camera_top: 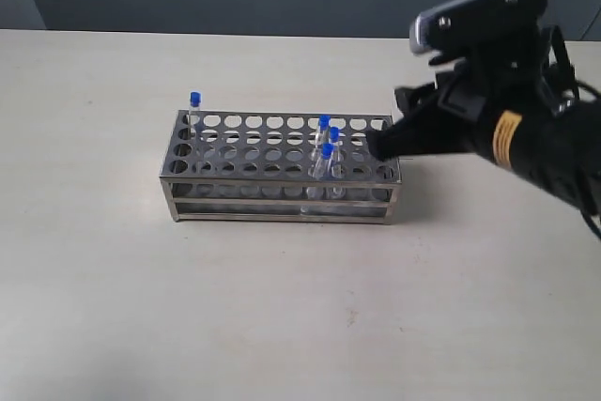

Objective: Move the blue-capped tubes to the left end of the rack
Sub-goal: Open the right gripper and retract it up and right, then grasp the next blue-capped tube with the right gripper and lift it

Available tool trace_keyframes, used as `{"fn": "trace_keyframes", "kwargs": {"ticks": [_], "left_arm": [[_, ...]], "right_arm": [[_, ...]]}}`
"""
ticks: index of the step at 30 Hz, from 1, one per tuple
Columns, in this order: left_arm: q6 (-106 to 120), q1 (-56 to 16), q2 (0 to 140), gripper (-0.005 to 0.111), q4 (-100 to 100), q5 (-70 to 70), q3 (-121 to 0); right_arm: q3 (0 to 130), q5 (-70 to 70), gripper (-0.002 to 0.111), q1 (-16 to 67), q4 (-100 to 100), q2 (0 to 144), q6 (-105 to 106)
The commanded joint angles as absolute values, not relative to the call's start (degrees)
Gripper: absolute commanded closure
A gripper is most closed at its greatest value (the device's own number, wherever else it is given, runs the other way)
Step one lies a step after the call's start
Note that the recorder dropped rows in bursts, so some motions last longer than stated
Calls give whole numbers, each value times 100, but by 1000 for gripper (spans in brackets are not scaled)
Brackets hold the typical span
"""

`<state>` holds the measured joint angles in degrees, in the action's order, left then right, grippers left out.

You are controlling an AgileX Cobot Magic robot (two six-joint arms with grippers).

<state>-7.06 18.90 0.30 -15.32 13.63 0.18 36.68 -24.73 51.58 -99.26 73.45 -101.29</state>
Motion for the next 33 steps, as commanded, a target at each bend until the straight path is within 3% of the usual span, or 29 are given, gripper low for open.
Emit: {"fn": "trace_keyframes", "kwargs": {"ticks": [1, 3, 8, 12, 25, 28, 31, 33], "left_arm": [[-728, 1875, 0, 106, -1547, 1335, 0], [-728, 1875, 0, 106, -1547, 1335, 0], [-728, 1875, 0, 106, -1547, 1335, 0], [-728, 1875, 0, 106, -1547, 1335, 0], [-728, 1875, 0, 106, -1547, 1335, 0], [-728, 1875, 0, 106, -1546, 1325, 0], [-728, 1875, 0, 106, -1546, 1339, 0], [-728, 1875, 0, 106, -1546, 1339, 0]], "right_arm": [[4791, -2385, 83, 5130, -9995, 7151, -9393], [5342, -2651, 94, 5130, -9995, 7154, -9246], [5852, -4238, 108, 4841, -9995, 7243, -9258], [5752, -4251, 109, 4150, -9995, 7243, -9662], [5491, -2210, 109, 3938, -9995, 7581, -9183], [5525, -1776, 109, 3400, -9995, 7500, -9233], [5556, -678, 109, 2537, -7531, 7494, -7758], [5272, 581, 109, 2043, -5370, 7561, -5555]]}}
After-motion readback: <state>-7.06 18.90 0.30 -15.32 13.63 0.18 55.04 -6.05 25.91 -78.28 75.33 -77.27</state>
